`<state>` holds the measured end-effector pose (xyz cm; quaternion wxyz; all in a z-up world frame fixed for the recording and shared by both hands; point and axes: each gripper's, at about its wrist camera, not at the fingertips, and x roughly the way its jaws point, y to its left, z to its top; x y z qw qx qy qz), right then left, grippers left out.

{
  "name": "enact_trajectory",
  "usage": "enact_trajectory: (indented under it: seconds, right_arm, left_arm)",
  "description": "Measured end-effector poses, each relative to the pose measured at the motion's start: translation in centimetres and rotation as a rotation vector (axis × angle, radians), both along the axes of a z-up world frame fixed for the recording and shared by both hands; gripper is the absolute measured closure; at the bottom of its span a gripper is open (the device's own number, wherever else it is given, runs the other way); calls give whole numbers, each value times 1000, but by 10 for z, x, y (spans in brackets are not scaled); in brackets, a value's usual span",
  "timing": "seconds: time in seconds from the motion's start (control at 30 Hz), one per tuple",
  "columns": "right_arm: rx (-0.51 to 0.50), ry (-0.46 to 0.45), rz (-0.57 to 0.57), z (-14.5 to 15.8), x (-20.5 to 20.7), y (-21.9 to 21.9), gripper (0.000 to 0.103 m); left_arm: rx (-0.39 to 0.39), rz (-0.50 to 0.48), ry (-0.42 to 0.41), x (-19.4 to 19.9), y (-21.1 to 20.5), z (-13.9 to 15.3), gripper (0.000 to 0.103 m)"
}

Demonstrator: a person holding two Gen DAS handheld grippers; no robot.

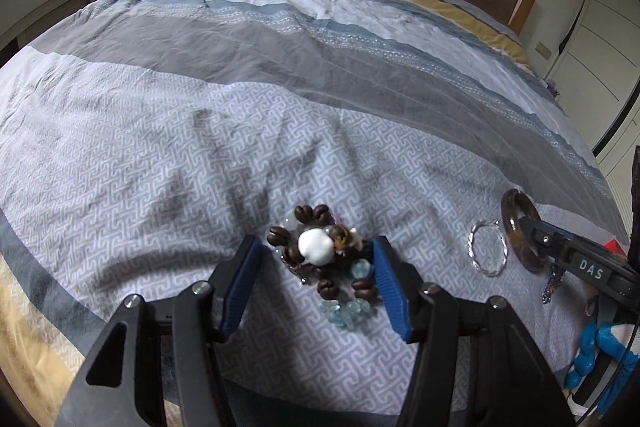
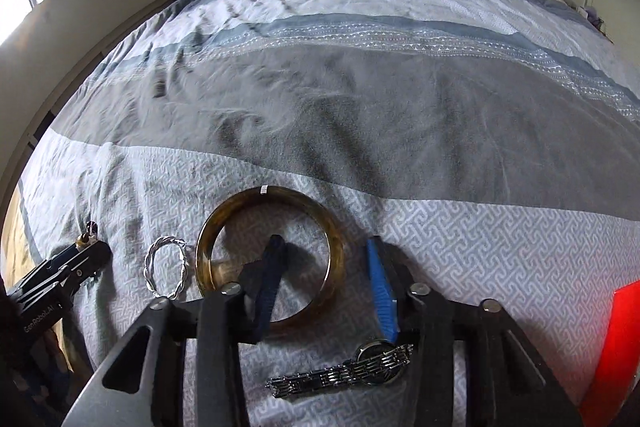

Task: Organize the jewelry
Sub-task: 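Grasp the dark horn bangle with the right gripper while the left grasps the beaded pearl brooch, then carry the dark bangle with the right gripper while the left carries the beaded brooch into the red box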

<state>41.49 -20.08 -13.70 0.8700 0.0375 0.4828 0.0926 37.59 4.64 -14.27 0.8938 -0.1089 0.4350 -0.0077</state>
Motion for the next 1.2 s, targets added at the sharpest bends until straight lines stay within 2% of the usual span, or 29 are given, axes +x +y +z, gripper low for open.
enact_trajectory:
  seconds: [0.03,0.1,0.17,0.2,0.5,0.8,1.0,1.2]
  right_arm:
    - [-4,-3,4,0,0,2,91]
    - [-3,-8,11,1,0,4,93]
    - [-8,-23,14,3,0,6,93]
    - [-4,-29,13,4,-1,6,93]
    - [38,-97,12,42,-23,1,94]
    - [79,-164,-34,96,-73,-29,94]
    - [63,-199,-91,124,-114,-80,94]
    - [13,-200,-178,131,-146,-155,94]
  left_arm:
    - [0,6,-4,-1,1,0,54]
    - [-9,21,-8,-3,5,1,70]
    - [-23,25,-10,-4,9,2,81]
    - [-27,25,-12,-5,11,3,82]
    - [2,21,-41,-20,10,29,86]
    - [4,-22,-109,-50,-10,87,86]
    - [-18,-109,-132,-70,-60,115,86]
    - [-56,-246,-138,-83,-141,128,86]
